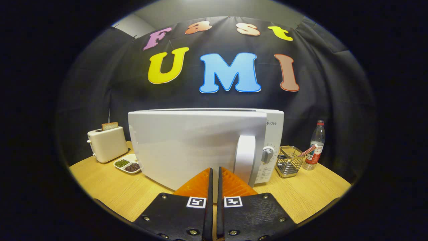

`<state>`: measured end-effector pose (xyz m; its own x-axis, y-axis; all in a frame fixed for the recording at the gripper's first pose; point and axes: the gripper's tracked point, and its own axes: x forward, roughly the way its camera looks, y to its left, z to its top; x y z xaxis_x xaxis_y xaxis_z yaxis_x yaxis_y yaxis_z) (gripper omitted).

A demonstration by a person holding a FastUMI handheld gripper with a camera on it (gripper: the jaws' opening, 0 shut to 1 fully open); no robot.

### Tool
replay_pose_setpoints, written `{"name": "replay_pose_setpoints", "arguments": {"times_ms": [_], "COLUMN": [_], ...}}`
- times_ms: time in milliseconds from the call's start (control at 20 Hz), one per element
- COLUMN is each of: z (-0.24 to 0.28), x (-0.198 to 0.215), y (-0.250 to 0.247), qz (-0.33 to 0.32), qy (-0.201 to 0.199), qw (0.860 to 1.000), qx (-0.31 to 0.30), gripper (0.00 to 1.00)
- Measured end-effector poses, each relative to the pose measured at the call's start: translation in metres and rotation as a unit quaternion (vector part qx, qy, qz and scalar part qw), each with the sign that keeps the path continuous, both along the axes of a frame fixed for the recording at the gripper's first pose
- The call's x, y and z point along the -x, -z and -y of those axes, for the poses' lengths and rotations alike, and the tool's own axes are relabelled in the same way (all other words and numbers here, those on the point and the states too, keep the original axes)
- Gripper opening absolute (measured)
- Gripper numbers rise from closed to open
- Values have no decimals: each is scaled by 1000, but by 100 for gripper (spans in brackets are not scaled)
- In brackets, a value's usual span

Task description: Open the microwave, put the food inside, and close the microwave door.

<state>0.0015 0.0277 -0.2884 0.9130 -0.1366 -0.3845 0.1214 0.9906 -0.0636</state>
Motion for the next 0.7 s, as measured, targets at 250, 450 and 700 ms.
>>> {"name": "replay_pose_setpoints", "arguments": {"times_ms": [250,450,700], "z": [16,19,33], "x": [-30,-50,-72], "y": [1,4,21], "qz": [4,4,-19], "qy": [13,12,34], "qw": [1000,999,999], "qx": [25,36,9], "gripper": [5,5,5]}}
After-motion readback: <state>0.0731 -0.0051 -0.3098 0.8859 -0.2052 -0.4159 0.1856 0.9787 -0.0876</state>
